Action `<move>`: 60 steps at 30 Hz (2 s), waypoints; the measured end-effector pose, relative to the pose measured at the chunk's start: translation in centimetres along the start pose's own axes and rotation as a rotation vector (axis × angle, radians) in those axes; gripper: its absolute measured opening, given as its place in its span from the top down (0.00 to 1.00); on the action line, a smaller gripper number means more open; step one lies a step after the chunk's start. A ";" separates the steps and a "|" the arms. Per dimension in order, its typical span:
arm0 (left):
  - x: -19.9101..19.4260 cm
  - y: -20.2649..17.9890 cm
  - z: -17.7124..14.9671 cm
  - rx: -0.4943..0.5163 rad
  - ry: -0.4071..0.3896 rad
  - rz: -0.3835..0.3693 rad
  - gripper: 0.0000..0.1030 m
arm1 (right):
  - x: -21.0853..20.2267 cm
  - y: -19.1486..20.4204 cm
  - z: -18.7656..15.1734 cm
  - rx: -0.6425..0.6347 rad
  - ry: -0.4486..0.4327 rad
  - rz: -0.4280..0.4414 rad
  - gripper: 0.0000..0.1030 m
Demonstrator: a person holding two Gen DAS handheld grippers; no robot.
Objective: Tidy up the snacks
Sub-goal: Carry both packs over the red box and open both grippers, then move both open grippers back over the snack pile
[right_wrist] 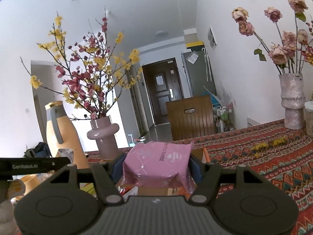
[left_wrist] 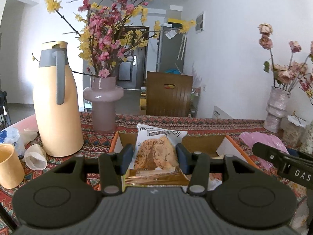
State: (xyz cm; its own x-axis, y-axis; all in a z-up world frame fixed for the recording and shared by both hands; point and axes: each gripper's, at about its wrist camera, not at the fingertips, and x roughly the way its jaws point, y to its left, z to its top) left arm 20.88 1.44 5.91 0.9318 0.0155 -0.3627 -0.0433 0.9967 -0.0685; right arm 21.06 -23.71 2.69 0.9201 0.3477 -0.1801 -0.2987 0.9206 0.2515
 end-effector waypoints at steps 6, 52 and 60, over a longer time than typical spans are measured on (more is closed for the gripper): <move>3.0 0.9 -0.4 -0.036 0.006 0.039 0.52 | 3.4 0.3 0.3 -0.014 0.048 -0.017 0.36; -4.6 0.4 -1.2 -0.038 -0.161 0.032 0.00 | -0.6 0.0 -0.2 -0.002 -0.054 -0.035 0.00; -7.9 1.2 -3.4 -0.017 -0.127 0.014 0.00 | -5.2 0.2 -0.9 -0.006 -0.055 -0.037 0.00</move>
State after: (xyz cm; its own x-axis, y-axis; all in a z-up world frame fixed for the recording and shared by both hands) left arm 12.21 2.23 5.57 0.9692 0.0400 -0.2431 -0.0613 0.9948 -0.0808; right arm 15.95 -25.19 2.79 0.9429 0.3036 -0.1368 -0.2658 0.9336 0.2402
